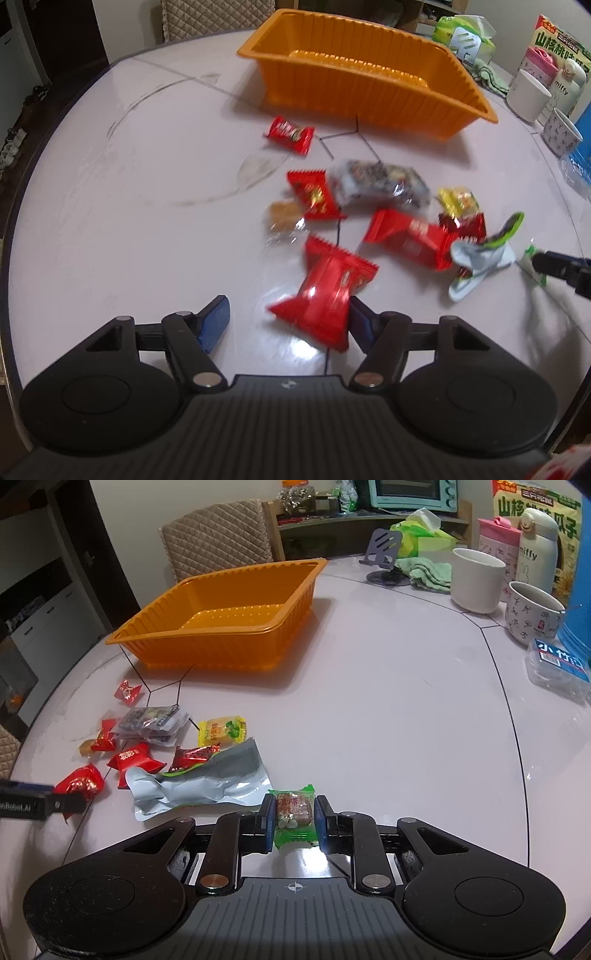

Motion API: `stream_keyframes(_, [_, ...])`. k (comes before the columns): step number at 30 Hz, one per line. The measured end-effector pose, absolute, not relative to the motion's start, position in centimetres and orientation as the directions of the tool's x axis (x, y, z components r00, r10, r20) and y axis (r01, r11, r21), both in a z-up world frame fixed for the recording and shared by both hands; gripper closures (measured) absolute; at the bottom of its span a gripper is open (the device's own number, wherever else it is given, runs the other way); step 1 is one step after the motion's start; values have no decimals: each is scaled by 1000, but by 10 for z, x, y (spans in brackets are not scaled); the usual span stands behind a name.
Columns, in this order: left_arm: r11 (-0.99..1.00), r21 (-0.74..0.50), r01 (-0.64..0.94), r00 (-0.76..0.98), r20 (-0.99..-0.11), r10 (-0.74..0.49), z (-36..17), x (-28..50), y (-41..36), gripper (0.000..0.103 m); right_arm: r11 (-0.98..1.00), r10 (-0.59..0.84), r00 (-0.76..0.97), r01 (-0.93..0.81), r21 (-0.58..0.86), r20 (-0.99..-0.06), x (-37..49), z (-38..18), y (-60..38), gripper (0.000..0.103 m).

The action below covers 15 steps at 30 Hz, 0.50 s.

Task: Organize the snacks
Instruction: 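Grasp the green candy with the right tool while the left tool grasps the red packet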

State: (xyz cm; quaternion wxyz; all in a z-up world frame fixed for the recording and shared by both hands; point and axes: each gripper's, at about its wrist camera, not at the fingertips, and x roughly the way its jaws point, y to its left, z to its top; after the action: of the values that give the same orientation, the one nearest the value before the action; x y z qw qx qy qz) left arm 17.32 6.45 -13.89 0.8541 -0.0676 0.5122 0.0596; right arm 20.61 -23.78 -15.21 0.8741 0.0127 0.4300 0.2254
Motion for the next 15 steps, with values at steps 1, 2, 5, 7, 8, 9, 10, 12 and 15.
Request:
stream_keyframes(1, [984,-59,-168,471,-882,27,-139,171,66,38,899,404,530,-381,216,-746,206,-152,-238,81])
stream_keyframes(2, [985,-56,-164,477,-879,29,-137,170,66,38,900,403,531,-379,216,-745,205,-151,-238,81])
stream_keyframes(5, [993,-11,-114,509,-859,49,-132,169,61,38,902,402,537,-372,220,-741,204,-148,-239,81])
stream_keyframes(7, [997,28,-73,533,-844,63,-130,171,56,37,902,402,542,-371,219,-738,202,-146,-239,81])
stream_keyframes(8, [998,43,-54,542,-838,65,-129,172,54,36,903,401,545,-369,218,-737,201,-145,-239,81])
stream_keyframes(9, [998,55,-36,548,-834,66,-127,173,52,36,904,400,547,-367,219,-735,200,-144,-240,81])
stream_keyframes(10, [998,66,-20,552,-831,66,-126,173,50,33,906,398,550,-363,220,-734,199,-143,-241,81])
stream_keyframes(12, [996,87,11,563,-824,66,-123,172,48,28,909,393,555,-352,221,-733,197,-142,-244,81])
stream_keyframes(15, [991,117,65,583,-811,57,-117,170,44,28,915,384,560,-335,224,-734,194,-142,-248,81])
